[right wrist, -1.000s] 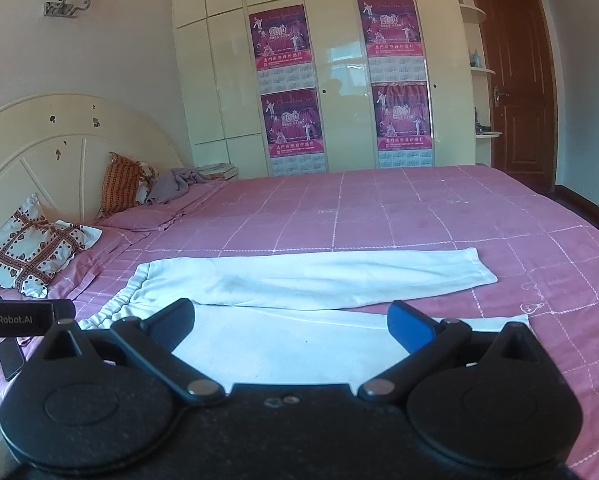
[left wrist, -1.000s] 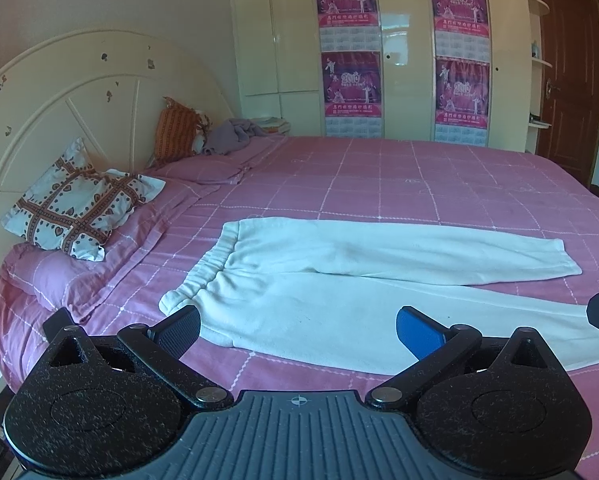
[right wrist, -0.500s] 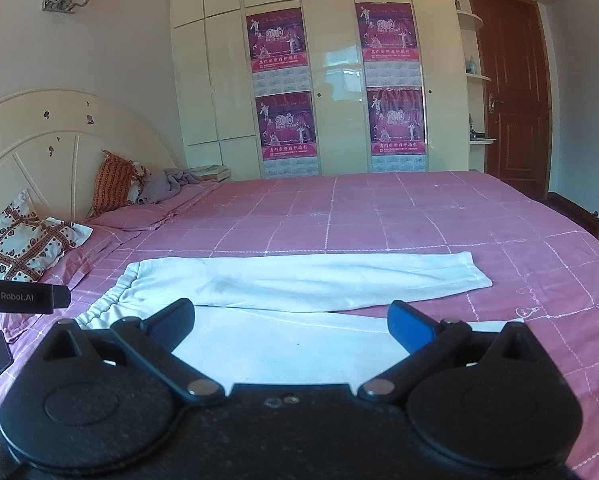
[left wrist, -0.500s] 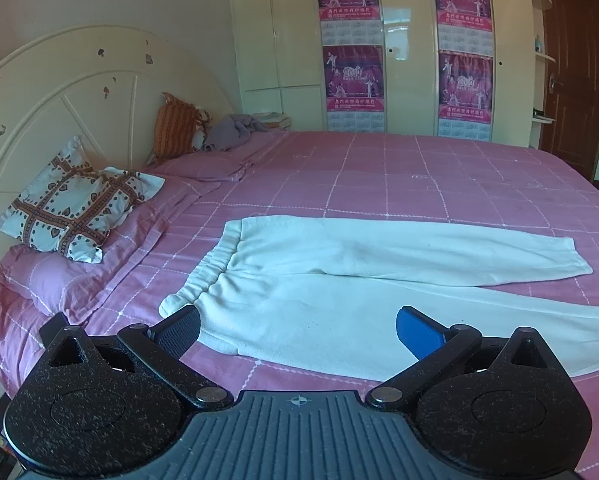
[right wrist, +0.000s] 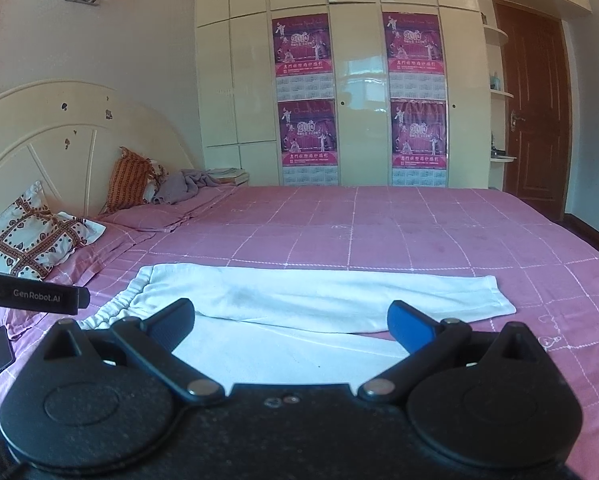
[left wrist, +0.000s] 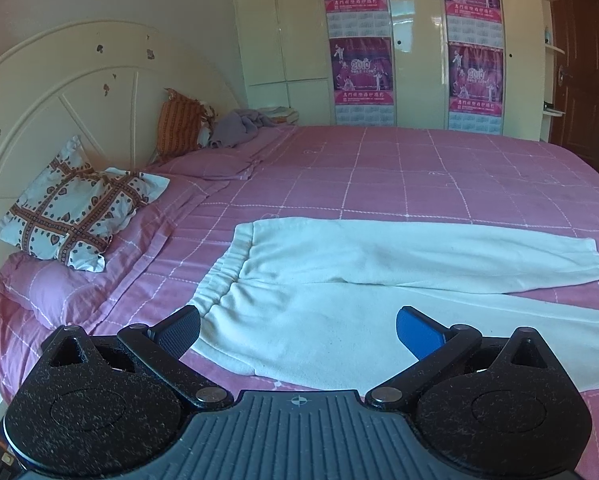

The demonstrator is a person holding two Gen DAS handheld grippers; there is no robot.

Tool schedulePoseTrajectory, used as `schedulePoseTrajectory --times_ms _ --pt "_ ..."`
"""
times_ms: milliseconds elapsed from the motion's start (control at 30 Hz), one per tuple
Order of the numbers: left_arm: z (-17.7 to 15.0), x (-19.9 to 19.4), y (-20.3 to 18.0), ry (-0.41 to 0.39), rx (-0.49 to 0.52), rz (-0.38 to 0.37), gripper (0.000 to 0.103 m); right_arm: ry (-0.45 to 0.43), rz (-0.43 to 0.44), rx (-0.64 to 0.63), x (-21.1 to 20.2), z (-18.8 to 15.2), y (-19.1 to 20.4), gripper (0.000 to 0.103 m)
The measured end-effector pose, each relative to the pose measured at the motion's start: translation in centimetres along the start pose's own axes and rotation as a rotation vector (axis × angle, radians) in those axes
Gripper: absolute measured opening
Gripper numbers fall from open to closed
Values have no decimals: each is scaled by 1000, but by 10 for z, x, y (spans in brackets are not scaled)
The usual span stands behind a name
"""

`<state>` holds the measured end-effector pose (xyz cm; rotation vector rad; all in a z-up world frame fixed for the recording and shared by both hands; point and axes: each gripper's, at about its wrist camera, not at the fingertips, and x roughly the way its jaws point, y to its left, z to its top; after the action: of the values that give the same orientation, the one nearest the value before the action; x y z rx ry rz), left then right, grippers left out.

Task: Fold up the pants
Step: 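Move both grippers open toward the waistband of the white sweatpants, then close both grippers on the waistband edge of the sweatpants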

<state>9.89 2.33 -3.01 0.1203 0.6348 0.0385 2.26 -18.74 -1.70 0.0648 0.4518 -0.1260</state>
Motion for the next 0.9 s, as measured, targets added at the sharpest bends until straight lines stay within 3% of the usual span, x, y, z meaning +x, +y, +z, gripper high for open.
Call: schedulePoseTrajectory --times_ms 533,733,900 --pt "43 93 22 22 12 72 103 32 84 -94 90 19 32 102" --pt "59 139 27 42 32 121 103 86 139 -76 139 26 35 98" --pt "71 183 36 83 12 117 103 116 181 -62 178 28 39 97"
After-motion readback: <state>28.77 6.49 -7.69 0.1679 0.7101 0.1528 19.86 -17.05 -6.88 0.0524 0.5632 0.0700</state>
